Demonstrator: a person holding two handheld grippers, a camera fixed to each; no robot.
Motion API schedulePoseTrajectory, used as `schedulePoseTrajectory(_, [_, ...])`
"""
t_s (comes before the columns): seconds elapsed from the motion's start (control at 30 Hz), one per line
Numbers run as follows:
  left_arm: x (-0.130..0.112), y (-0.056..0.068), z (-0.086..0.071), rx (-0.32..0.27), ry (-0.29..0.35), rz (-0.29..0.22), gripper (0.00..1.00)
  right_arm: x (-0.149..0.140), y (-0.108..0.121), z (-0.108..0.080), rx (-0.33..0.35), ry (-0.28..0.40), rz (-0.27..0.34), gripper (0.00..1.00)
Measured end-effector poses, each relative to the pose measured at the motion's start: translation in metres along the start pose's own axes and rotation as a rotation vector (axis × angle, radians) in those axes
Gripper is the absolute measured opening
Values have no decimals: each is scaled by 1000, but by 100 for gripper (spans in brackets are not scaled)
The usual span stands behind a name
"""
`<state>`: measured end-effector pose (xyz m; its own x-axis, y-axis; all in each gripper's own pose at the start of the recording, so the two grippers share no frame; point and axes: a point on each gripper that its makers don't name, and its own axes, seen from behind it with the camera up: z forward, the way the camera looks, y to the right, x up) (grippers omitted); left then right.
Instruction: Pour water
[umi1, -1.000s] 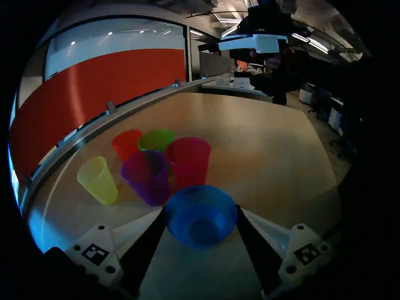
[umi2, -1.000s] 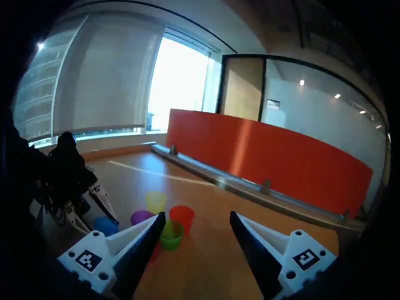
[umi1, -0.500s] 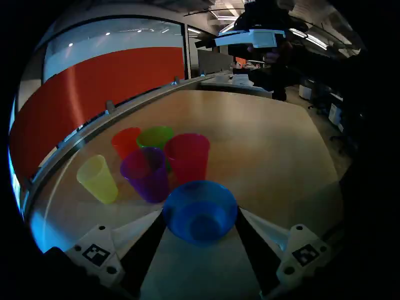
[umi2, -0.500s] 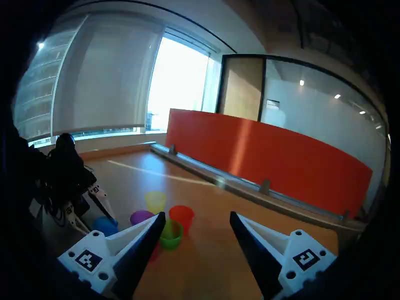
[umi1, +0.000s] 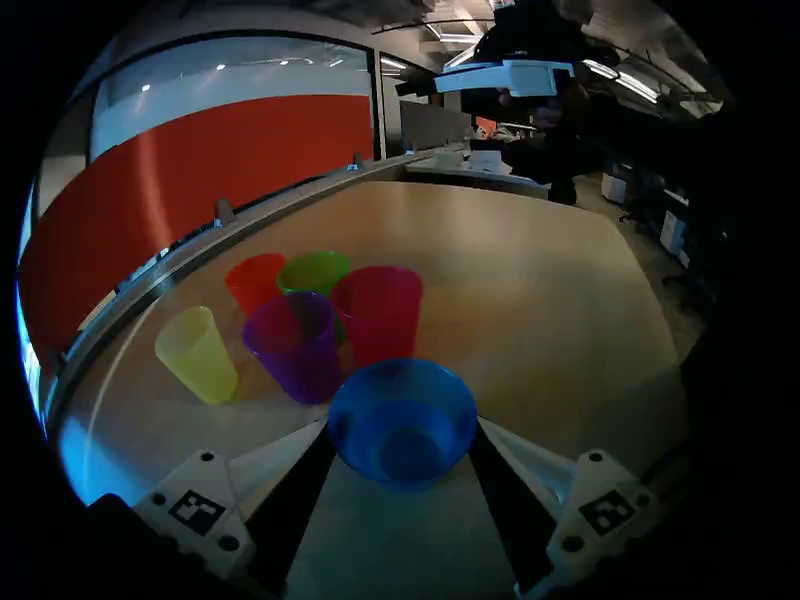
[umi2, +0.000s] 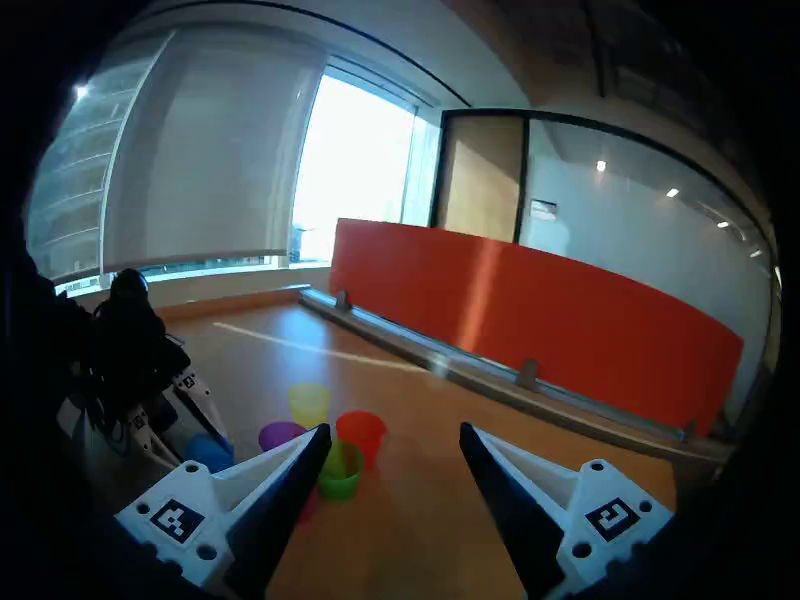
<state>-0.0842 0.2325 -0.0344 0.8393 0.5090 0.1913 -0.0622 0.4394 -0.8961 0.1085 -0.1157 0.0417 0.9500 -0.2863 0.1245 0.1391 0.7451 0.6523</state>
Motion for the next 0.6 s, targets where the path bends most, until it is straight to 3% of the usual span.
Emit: schedulePoseTrajectory(0.6, [1, 3, 1, -3, 34, -37, 85, -1, 2, 0, -9, 2, 9, 100])
